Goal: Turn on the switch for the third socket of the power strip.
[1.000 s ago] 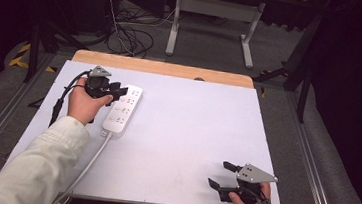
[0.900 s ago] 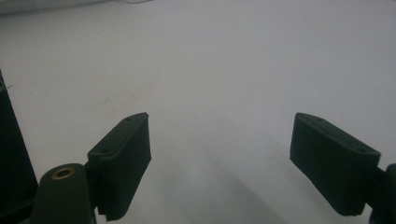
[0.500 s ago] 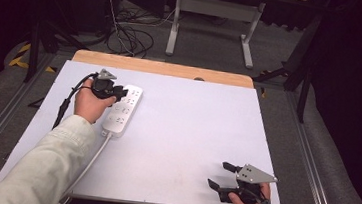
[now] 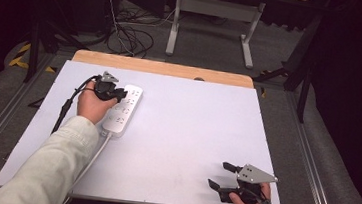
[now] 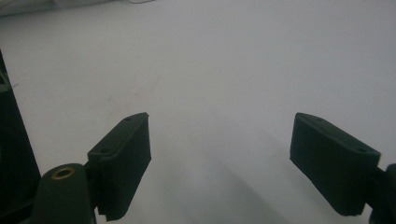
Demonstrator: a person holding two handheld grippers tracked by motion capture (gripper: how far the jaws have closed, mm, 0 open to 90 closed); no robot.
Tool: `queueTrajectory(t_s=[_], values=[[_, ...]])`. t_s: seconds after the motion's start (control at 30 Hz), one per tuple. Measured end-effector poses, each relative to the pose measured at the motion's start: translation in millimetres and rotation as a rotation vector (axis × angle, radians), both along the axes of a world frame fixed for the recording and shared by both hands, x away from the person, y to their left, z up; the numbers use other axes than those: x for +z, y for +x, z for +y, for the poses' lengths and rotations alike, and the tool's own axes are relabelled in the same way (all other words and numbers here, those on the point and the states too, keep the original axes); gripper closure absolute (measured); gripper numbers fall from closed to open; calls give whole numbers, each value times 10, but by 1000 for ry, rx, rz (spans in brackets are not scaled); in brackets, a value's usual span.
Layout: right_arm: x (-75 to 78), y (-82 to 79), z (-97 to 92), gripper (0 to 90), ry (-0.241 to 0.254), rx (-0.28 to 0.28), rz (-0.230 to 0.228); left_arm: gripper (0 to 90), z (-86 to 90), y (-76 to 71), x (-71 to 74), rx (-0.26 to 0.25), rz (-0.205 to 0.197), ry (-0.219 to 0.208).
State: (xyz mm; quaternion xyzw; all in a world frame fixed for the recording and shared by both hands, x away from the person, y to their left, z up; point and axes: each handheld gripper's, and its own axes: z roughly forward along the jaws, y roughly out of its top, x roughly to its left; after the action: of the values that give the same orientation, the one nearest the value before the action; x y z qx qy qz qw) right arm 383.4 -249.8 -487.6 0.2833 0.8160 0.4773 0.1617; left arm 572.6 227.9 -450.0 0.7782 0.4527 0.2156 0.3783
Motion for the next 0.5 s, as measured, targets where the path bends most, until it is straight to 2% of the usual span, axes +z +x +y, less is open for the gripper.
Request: queueTrajectory(t_s=[0.1,0.2,0.3,0.5], values=[[2,-2,0,208,1,2,-1,799,15,16,-16,1,0,18],[6,-5,-11,208,3,1,-3,820,13,27,-40,3,9,14],[5,-5,-13,207,3,2,-2,847,15,40,-60,-3,16,35],[3,-4,-9,208,3,4,0,875,-13,44,-89,0,36,27]])
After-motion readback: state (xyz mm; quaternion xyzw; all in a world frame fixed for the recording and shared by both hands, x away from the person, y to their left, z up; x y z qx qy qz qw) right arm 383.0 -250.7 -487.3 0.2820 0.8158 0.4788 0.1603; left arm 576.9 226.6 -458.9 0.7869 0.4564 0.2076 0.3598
